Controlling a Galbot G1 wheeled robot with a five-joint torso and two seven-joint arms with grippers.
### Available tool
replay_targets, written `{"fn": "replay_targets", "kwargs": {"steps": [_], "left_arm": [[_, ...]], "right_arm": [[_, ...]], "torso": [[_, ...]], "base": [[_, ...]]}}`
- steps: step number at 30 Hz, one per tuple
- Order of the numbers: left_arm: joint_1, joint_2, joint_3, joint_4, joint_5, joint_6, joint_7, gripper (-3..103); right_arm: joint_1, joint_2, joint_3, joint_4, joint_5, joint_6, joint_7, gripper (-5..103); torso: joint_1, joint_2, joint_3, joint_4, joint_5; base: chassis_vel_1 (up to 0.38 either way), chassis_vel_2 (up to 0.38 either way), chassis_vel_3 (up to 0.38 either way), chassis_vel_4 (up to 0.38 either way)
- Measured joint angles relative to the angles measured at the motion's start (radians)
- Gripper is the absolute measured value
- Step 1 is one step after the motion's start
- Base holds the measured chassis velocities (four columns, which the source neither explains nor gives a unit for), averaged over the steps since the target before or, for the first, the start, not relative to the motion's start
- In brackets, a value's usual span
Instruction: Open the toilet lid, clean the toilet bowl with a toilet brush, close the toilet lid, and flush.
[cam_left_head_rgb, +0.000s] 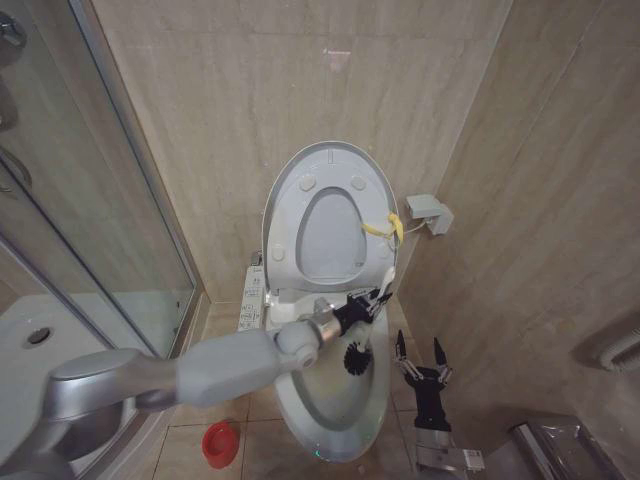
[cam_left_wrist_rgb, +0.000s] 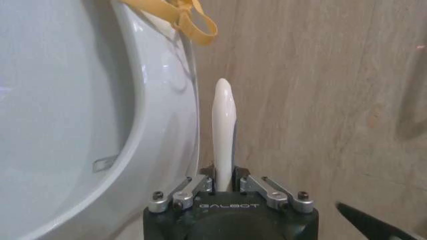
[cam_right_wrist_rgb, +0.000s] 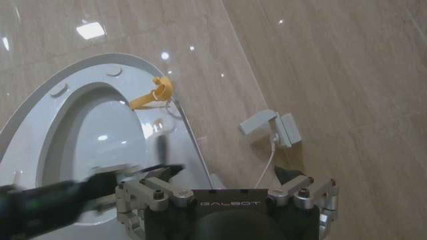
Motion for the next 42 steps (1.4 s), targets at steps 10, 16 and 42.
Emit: {"fn": "replay_targets", "kwargs": {"steps": [10, 16, 42], "left_arm": [[-0.042, 0.296, -0.041, -0.325, -0.048, 0.087, -0.095, 18], [-0.023, 0.452, -0.107, -0.49, -0.064, 0.116, -0.099, 18], [0.61, 1.014, -0.693, -0.866, 0.162, 0.219, -0.361, 18]], "right_arm": [[0.016, 0.001, -0.008, -0.019, 0.001, -0.006, 0.005, 100], [0.017, 0.006, -0.023, -0.018, -0.018, -0.007, 0.007, 100], [-0.002, 0.025, -0.062, 0.005, -0.103, 0.003, 0.011, 100]], "torso": [[0.0, 0.0, 0.0, 0.0, 0.0], [0.0, 0.0, 0.0, -0.0001, 0.0001], [0.0, 0.0, 0.0, 0.0005, 0.0007]], "base": [[0.0, 0.0, 0.0, 0.0], [0.0, 0.0, 0.0, 0.0], [0.0, 0.0, 0.0, 0.0]]}}
